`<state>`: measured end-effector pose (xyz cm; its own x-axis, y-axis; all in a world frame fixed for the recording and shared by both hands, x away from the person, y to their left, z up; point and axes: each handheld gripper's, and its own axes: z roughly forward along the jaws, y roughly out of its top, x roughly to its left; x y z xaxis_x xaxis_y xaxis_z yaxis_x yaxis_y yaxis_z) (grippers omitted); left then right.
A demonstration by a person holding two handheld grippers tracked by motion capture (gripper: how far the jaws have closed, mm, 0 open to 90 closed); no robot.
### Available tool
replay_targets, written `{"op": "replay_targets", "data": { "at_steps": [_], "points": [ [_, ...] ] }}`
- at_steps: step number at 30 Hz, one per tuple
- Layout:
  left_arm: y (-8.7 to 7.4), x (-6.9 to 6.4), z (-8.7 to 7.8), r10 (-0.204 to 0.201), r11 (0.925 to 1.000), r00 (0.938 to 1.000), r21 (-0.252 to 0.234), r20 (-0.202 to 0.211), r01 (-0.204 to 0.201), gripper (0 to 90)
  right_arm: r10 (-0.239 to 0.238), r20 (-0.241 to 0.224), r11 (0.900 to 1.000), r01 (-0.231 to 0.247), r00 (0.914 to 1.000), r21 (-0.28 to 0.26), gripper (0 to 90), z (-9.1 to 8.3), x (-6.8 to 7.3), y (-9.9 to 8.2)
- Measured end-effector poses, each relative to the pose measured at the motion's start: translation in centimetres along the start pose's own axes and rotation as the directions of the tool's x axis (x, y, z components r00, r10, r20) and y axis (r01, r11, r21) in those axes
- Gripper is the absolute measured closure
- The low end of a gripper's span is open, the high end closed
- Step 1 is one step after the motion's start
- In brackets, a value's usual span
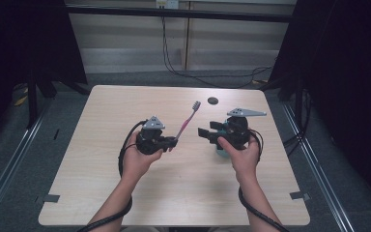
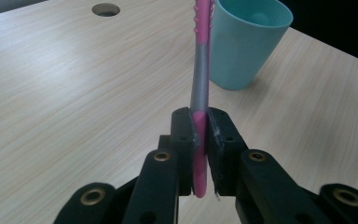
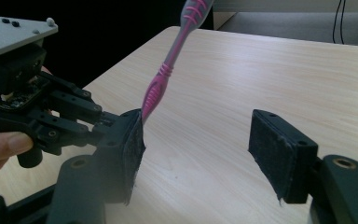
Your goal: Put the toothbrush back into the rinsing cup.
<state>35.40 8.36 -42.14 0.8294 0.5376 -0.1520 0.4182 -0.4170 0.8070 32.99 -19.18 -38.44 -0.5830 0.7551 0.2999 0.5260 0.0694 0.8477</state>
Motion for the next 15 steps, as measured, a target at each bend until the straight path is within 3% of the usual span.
{"op": "replay_targets", "data": {
  "at_steps": [15],
  "points": [
    [-0.18, -1.07, 1.05, -0.008, 0.9999, 0.9998, -0.014, 0.017, 0.009, 81.9, 0.035, -0.001, 0.9994, -0.035, 0.9994, -0.003, 41.6, 0.84, 0.07, -0.05]
  ]
}}
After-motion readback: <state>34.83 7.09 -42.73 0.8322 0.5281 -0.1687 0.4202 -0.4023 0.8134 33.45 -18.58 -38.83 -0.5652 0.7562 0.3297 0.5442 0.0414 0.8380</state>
